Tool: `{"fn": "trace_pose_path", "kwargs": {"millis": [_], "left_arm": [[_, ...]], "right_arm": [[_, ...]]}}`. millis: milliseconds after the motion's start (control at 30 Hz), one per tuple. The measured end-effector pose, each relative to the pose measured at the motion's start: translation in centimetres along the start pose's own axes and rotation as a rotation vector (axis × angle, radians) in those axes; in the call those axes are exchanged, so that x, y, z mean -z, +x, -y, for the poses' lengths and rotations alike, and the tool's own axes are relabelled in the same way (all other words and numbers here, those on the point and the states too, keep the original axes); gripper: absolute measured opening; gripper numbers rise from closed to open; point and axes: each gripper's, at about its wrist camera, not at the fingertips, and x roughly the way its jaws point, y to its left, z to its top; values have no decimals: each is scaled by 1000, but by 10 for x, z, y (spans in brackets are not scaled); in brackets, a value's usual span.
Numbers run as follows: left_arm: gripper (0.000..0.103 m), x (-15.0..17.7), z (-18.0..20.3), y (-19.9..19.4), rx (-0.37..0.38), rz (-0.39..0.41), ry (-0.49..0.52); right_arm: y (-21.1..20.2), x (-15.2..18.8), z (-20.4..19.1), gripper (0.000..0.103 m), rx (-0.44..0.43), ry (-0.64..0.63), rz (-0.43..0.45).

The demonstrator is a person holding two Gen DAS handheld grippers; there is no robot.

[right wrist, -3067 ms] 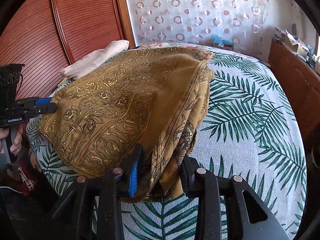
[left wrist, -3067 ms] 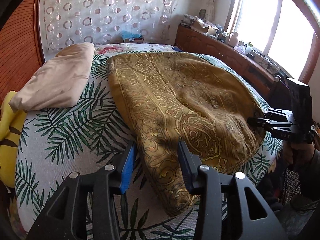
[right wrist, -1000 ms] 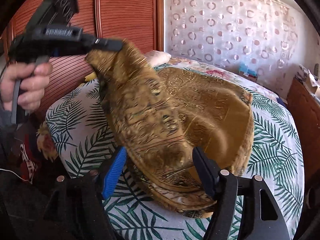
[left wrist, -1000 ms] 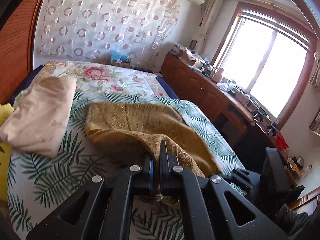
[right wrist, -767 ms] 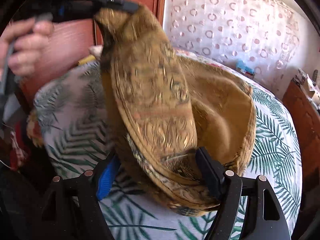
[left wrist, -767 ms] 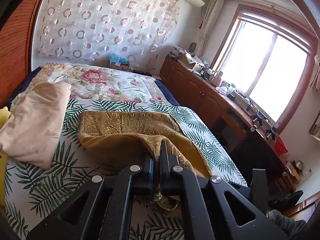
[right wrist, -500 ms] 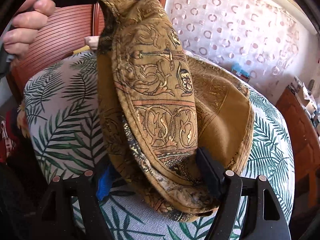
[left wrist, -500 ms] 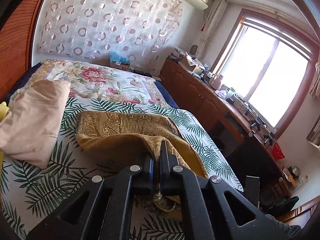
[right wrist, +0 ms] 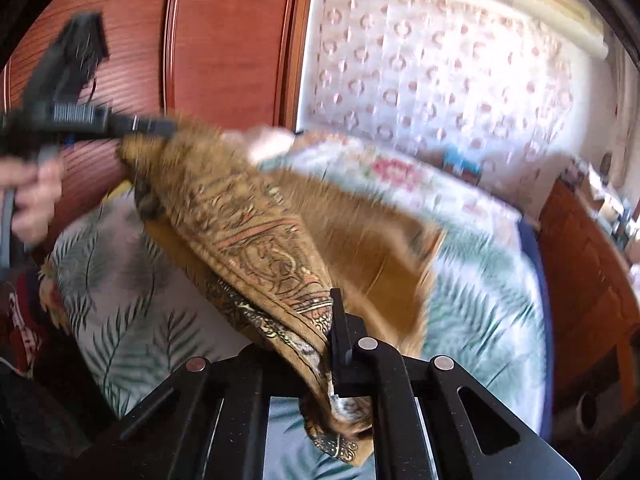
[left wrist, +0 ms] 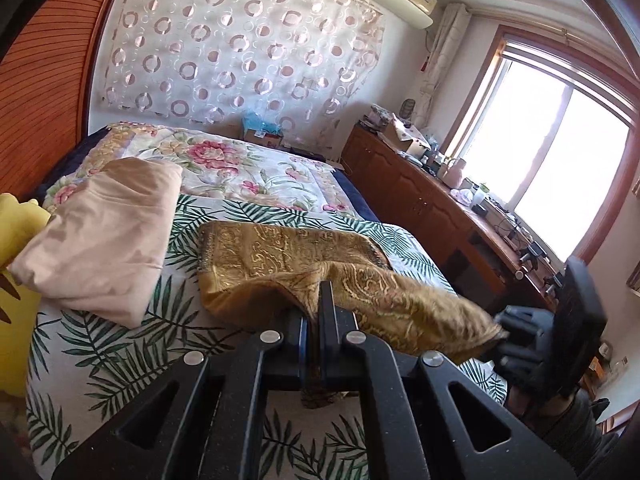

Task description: Fold small clothes

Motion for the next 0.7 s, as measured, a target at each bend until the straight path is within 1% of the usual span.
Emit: {"fn": "trace_pose_path", "kwargs": {"millis": [100, 133, 167, 233, 300, 367, 433, 533, 567, 633, 667, 700], "left_arm": [[5, -6, -8, 7, -27, -2, -12], [5, -8, -10, 11, -30, -6, -20], [8, -10, -13, 15, -33, -10, -27], [10, -17, -19, 22, -39, -14, -31], [19, -22, -22, 22, -63, 4, -20], [43, -28, -26, 21, -79, 36, -12], [47, -32, -31, 22, -86, 57, -8], [47, -38, -37, 35, -125, 46, 9], [47, -39, -39, 41, -133, 38, 12], [47, -39, -44, 56, -139, 13, 10], [47, -38, -47, 66, -143, -6, 11], [47, -37, -49, 72, -144, -17, 11]], "right_arm": [[4, -28, 8, 8, 12, -32, 16], [11, -37, 13, 8, 3, -34, 11], [18, -43, 19, 8, -6, -30, 4], [37, -55, 31, 8, -31, -13, -17], [55, -64, 41, 8, -47, -3, -33], [79, -75, 54, 8, -55, -11, -58], [98, -78, 64, 8, -70, -19, -84], [128, -93, 75, 8, -88, -38, -100], [138, -98, 80, 11, -95, -38, -107], [156, -107, 92, 31, -84, -34, -116], [164, -112, 97, 35, -69, -28, -117], [171, -117, 101, 43, -63, -15, -113]]}}
